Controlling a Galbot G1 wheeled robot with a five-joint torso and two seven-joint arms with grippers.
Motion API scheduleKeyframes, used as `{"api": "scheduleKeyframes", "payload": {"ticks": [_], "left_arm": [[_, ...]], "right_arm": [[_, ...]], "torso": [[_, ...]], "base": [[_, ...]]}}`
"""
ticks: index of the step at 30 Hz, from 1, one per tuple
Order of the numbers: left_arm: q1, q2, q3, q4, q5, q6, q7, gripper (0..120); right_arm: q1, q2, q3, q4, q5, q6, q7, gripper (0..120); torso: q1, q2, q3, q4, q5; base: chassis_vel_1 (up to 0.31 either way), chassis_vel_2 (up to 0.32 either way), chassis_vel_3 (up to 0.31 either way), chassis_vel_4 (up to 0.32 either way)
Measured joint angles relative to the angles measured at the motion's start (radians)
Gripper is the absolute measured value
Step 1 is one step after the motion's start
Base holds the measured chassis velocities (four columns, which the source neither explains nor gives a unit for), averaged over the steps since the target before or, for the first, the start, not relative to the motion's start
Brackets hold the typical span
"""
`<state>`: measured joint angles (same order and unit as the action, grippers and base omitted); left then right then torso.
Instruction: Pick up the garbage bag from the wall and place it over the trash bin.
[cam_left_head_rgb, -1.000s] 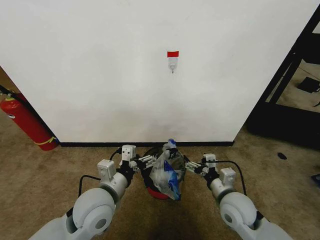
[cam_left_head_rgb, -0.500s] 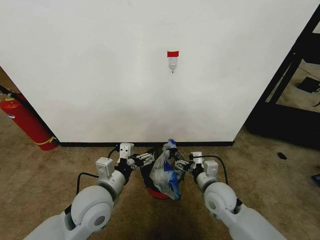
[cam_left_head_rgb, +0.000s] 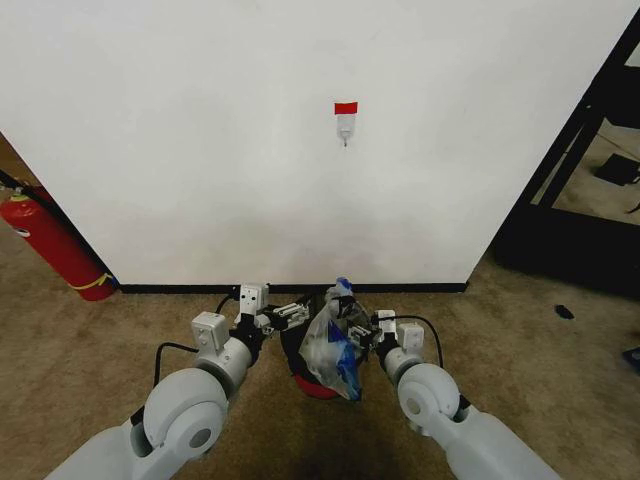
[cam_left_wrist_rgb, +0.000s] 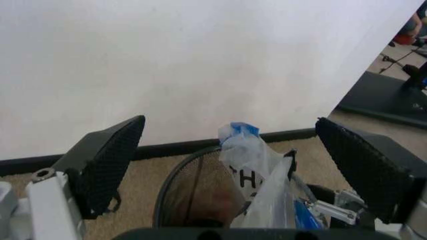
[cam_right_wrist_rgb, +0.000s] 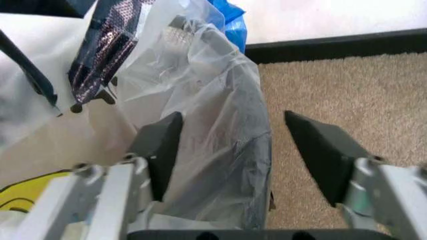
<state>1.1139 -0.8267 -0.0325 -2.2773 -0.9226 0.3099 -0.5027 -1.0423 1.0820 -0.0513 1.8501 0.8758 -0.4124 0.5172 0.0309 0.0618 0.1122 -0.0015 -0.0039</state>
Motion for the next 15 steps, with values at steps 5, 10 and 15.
{"api": "scheduleKeyframes", "payload": {"ticks": [5, 10, 15], "left_arm": [[-0.004, -0.001, 0.000, -0.002, -0.007, 0.000, -0.007, 100], [0.000, -0.002, -0.001, -0.006, -0.009, 0.000, -0.012, 100], [0.004, -0.002, -0.003, -0.009, -0.011, 0.000, -0.019, 100]], "right_arm": [[0.006, 0.006, -0.001, -0.007, 0.025, -0.011, 0.017, 41], [0.008, 0.019, -0.011, -0.017, 0.026, -0.010, 0.032, 22], [0.011, 0.027, -0.012, -0.021, 0.033, -0.010, 0.044, 4]], "torso": [[0.000, 0.000, 0.000, 0.0000, 0.0000], [0.000, 0.000, 0.000, 0.0000, 0.0000], [0.000, 0.000, 0.000, 0.0001, 0.0002]], "base": [[0.000, 0.000, 0.000, 0.000], [0.000, 0.000, 0.000, 0.000], [0.000, 0.000, 0.000, 0.000]]}}
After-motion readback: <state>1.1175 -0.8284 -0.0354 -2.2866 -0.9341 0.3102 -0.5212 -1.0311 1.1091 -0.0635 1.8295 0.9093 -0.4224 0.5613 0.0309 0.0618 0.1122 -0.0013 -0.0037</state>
